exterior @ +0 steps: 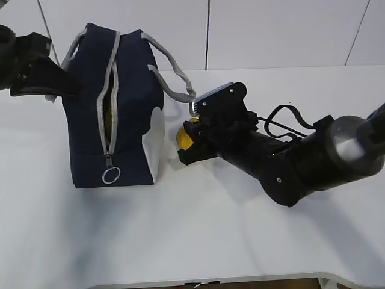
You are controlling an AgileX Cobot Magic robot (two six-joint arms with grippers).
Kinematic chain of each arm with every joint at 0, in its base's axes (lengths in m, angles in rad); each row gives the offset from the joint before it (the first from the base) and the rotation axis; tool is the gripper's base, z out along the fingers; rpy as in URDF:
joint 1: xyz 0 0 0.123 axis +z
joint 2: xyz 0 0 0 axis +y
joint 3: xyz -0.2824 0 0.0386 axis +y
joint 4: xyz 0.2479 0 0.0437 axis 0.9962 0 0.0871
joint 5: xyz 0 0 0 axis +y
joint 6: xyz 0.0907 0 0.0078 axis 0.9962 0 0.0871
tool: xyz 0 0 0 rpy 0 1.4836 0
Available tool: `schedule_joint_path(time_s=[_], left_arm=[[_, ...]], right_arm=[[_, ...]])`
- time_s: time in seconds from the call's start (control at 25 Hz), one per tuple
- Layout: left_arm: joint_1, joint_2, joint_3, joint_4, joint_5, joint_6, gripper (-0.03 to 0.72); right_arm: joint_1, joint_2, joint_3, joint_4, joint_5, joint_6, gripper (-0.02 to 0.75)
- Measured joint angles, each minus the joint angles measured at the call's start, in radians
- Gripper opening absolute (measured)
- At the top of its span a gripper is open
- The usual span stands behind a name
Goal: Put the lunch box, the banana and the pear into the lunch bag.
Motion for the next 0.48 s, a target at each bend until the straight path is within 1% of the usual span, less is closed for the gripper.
schedule_joint_path(time_s=[0.24, 0.48], left_arm=[[0.000, 0.000, 0.000, 0.000, 0.000, 0.000, -0.009], [0.000, 0.000, 0.000, 0.000, 0.000, 0.000, -0.009]], right_arm=[[0.000, -0.005, 0.000, 0.000, 0.011, -0.019, 0.276], [0.000, -0.059, 0.000, 0.000, 0.134, -0.039, 0.276]])
